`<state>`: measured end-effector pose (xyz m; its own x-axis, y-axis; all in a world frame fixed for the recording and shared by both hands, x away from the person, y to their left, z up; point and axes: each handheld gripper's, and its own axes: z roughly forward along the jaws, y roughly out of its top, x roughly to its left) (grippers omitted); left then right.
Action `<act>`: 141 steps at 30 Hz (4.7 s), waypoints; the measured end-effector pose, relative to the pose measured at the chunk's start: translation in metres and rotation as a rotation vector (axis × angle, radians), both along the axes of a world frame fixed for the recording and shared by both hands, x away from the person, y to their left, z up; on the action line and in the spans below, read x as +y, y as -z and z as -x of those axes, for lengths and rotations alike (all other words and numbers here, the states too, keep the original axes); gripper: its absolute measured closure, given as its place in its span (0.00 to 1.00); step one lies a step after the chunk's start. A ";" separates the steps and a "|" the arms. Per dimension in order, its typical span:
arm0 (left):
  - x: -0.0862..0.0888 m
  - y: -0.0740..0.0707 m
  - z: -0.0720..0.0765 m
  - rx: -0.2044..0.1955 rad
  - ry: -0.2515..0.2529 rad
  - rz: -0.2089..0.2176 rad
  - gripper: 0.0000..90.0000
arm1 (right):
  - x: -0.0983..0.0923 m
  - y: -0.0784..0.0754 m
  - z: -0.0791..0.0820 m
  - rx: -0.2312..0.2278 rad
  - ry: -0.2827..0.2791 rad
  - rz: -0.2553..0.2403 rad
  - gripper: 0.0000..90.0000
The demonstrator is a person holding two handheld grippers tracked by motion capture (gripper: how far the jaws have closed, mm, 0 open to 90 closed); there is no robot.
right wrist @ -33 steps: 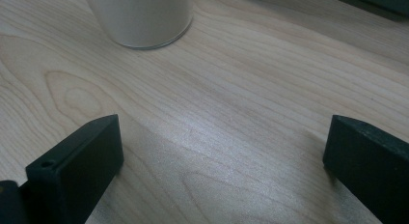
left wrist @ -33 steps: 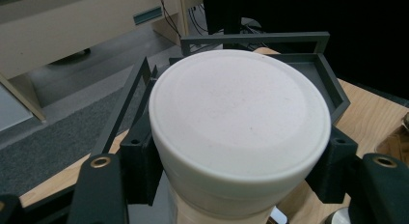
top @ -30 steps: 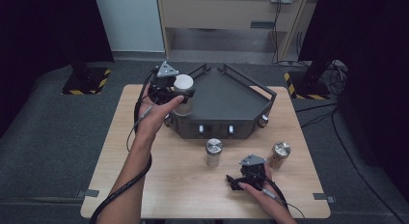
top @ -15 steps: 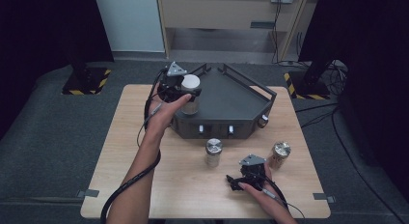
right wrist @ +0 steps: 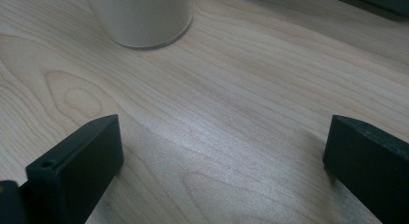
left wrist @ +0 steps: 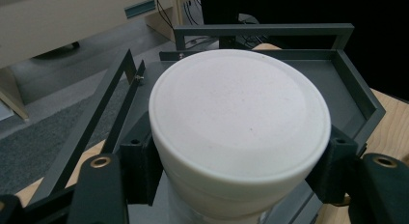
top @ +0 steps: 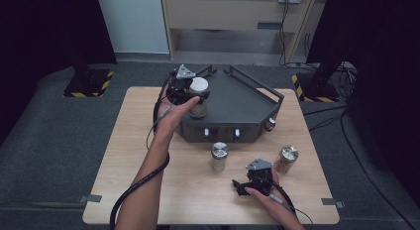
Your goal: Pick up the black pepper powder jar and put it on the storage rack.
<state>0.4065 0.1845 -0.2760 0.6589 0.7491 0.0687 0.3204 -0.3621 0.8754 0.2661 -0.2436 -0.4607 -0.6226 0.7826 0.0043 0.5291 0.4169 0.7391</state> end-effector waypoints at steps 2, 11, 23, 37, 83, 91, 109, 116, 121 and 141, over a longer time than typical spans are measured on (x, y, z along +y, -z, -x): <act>-0.001 0.001 -0.001 0.001 -0.002 -0.002 0.36 | 0.000 0.000 0.000 -0.001 -0.001 0.000 0.01; 0.000 0.006 -0.002 0.013 -0.010 0.001 0.36 | 0.000 0.000 0.000 0.000 0.000 0.000 0.01; 0.007 0.009 -0.005 0.033 -0.022 0.027 0.36 | 0.000 0.000 0.000 0.000 0.000 0.000 0.01; 0.003 0.006 -0.005 0.039 -0.037 -0.011 0.24 | 0.000 0.000 0.000 0.000 0.000 0.000 0.01; 0.053 0.030 0.099 0.027 -0.127 -0.003 0.03 | 0.000 0.000 0.000 0.001 0.002 -0.001 0.01; 0.052 0.040 0.104 0.042 -0.118 -0.011 0.03 | 0.000 0.000 0.000 0.001 0.002 -0.002 0.01; 0.048 0.055 0.119 0.049 -0.094 -0.009 0.03 | 0.000 0.000 0.000 0.000 0.001 0.000 0.01; 0.050 0.060 0.124 0.055 -0.093 -0.012 0.03 | 0.000 0.000 0.000 -0.001 0.001 0.000 0.01; 0.053 0.065 0.128 0.061 -0.096 -0.010 0.03 | 0.000 0.000 0.000 0.000 0.002 -0.001 0.01; 0.068 0.092 0.141 0.108 -0.125 -0.017 0.03 | 0.000 0.000 0.000 0.000 0.002 -0.001 0.01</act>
<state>0.2657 0.2520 -0.3678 0.5645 0.8253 0.0161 0.4557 -0.3279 0.8275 0.2658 -0.2433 -0.4608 -0.6209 0.7839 0.0053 0.5303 0.4150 0.7393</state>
